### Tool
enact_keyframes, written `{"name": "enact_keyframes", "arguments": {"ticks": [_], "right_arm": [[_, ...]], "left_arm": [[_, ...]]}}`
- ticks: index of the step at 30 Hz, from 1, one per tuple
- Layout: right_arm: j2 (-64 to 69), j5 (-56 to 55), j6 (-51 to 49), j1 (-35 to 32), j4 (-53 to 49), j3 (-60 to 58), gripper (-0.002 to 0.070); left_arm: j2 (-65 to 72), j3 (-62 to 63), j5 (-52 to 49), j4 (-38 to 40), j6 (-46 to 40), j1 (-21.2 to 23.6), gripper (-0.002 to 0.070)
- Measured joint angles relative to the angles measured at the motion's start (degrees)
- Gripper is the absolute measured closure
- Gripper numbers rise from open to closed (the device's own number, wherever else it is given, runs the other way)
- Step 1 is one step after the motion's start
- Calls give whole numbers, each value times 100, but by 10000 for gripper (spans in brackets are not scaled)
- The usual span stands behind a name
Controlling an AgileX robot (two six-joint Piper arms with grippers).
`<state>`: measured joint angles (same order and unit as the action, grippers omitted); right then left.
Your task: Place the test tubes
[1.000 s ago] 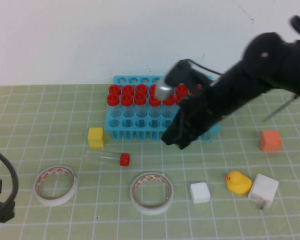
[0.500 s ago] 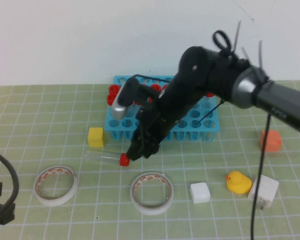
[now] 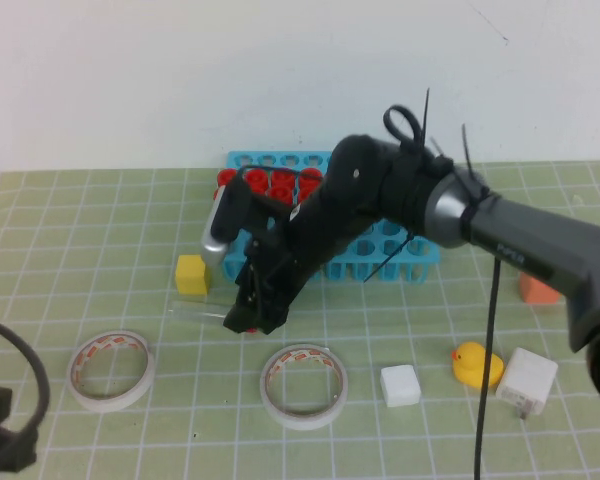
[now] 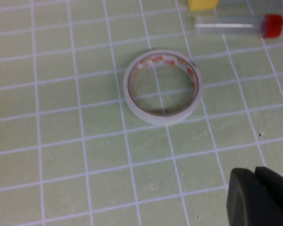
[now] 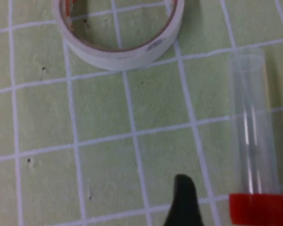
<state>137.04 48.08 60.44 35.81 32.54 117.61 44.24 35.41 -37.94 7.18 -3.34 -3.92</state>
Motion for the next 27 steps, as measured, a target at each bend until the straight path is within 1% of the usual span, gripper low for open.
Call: {"name": "enact_keyframes", "arguments": {"ticks": [6, 11, 18, 27], "right_arm": [[320, -380, 0, 0, 390, 0, 195], [497, -721, 21, 8, 430, 0, 195], [520, -767, 128, 8, 455, 4, 202], [520, -767, 179, 8, 264, 4, 277]], "left_arm": [[0, -144, 21, 43, 0, -38, 676], [0, -144, 144, 74, 0, -51, 676], [0, -144, 228, 88, 0, -51, 676], [0, -144, 252, 88, 0, -51, 676]]}}
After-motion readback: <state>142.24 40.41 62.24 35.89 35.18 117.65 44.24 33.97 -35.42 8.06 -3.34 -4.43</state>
